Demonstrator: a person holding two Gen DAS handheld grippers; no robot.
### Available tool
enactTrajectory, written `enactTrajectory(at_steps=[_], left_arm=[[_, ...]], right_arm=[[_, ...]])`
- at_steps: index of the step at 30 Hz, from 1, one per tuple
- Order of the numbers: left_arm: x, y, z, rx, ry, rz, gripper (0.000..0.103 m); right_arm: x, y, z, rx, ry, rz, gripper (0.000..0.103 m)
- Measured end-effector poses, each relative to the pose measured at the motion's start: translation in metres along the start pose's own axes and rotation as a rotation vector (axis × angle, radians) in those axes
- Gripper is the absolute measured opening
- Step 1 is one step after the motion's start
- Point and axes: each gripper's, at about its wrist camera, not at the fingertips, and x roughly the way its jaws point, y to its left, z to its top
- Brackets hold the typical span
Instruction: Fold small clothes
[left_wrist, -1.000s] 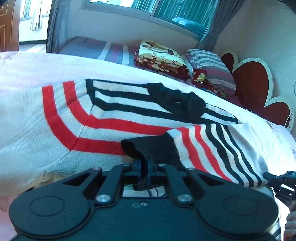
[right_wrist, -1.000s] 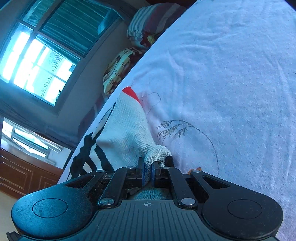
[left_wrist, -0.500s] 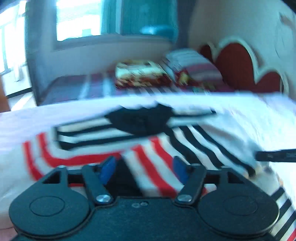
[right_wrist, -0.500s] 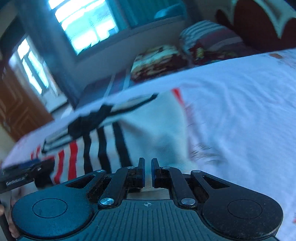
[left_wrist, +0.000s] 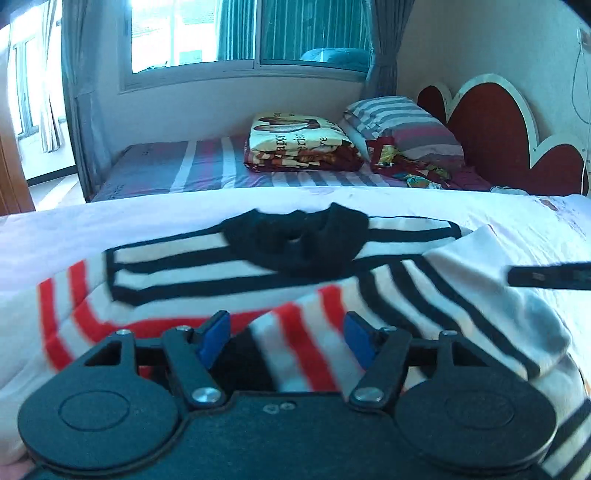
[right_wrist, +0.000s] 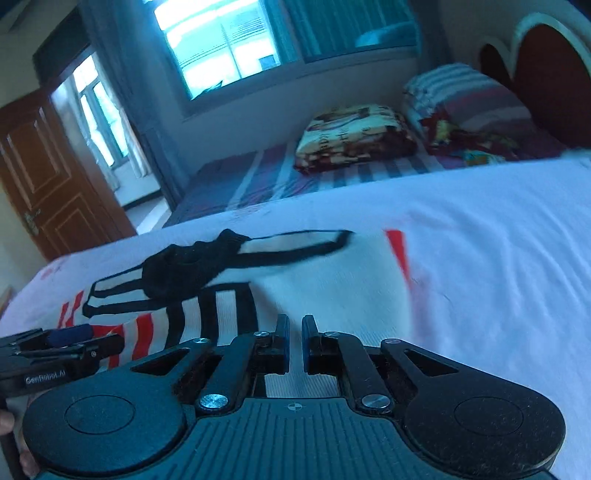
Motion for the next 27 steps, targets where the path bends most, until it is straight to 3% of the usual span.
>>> enactTrajectory(at_steps=[3, 5, 7, 9, 12, 14, 15, 18, 21, 24, 25, 27], left_arm=[[0.023, -0.002, 0.001, 0.005, 0.048, 0.046, 0.067], [0.025, 0.010, -0.007, -0.019, 0.051, 0.064, 0.077], [0.021, 0.023, -0.015, -0.036, 0.038, 0.083, 0.085], [0.020, 0.029, -0.019, -0.061, 0.026, 0.071, 0.086], [0.023, 0.023, -0.017, -0.041, 0.028, 0.105, 0.088], [0.020, 0.024, -0.013, -0.050, 0.036, 0.109, 0.084], [0.012, 0.023, -0.011, -0.051, 0.027, 0.122, 0.073], [-0.011, 0.022, -0.014, -0.039, -0.008, 0.134, 0.075], [-0.009, 0.021, -0.022, -0.032, 0.042, 0.127, 0.079], [-0.004, 0.027, -0.031, -0.063, 0.051, 0.129, 0.087], [-0.005, 0.029, -0.029, -0.076, 0.060, 0.123, 0.086], [-0.013, 0.028, -0.023, -0.072, 0.053, 0.141, 0.077]], right_arm=[[0.038, 0.003, 0.011, -0.070, 0.050, 0.012, 0.006], [0.048, -0.015, 0.018, -0.077, 0.026, -0.051, 0.006], [0.051, -0.049, 0.028, 0.013, -0.007, -0.135, 0.005], [0.053, -0.076, 0.031, 0.073, -0.005, -0.113, 0.005], [0.052, -0.076, 0.034, 0.006, 0.005, -0.105, 0.005], [0.042, -0.068, 0.036, -0.018, 0.005, -0.115, 0.006], [0.034, -0.064, 0.035, -0.036, -0.010, -0.116, 0.006], [0.006, -0.051, 0.019, -0.080, -0.020, -0.102, 0.006], [0.005, -0.047, -0.003, -0.086, 0.050, -0.093, 0.006], [0.006, -0.047, -0.016, -0.096, 0.033, -0.117, 0.006], [0.004, -0.046, -0.015, -0.081, 0.043, -0.128, 0.006], [-0.009, -0.043, -0.015, -0.068, 0.032, -0.123, 0.006]])
